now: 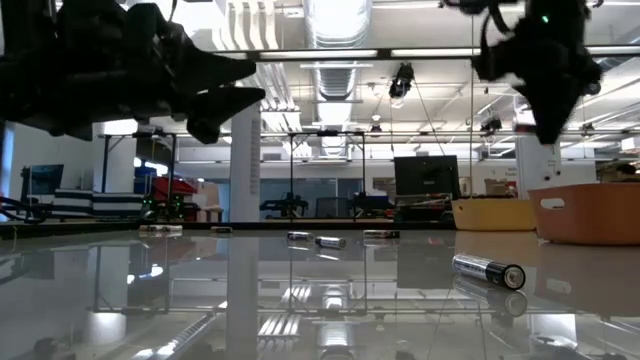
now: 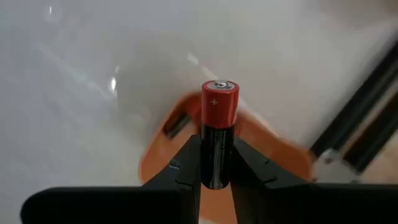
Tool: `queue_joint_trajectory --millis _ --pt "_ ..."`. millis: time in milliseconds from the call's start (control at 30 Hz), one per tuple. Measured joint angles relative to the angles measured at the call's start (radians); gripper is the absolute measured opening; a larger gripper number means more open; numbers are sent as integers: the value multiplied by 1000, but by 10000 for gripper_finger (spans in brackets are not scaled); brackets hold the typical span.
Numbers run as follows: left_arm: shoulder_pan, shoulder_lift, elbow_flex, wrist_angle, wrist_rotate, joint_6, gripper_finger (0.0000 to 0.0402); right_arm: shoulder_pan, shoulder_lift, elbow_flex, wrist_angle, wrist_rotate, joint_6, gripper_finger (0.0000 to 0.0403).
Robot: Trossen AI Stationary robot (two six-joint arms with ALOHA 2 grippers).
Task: Sort batteries
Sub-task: Put the top left orange battery into the orange bin
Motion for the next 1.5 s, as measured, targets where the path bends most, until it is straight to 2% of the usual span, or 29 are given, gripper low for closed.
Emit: queue_joint_trajectory --millis 133,400,667,833,1133,1367,1500 --pt "-18 24 -1 0 -3 19 206 -2 13 -130 77 -112 47 47" --pt "-84 30 -18 41 -3 21 203 -10 45 -296 127 -250 127 47" --pt "-106 26 -43 81 -4 45 203 -87 62 -344 167 -248 55 47" --pt "-106 25 -42 80 -8 46 203 -156 78 -395 236 -295 12 47" --pt "-108 25 -42 81 -10 46 203 -205 104 -417 297 -306 -62 48" --pt "-109 25 -42 80 -13 47 203 -226 113 -414 306 -307 -84 96" --pt "-110 25 -42 79 -13 46 203 -225 97 -365 192 -284 -57 124"
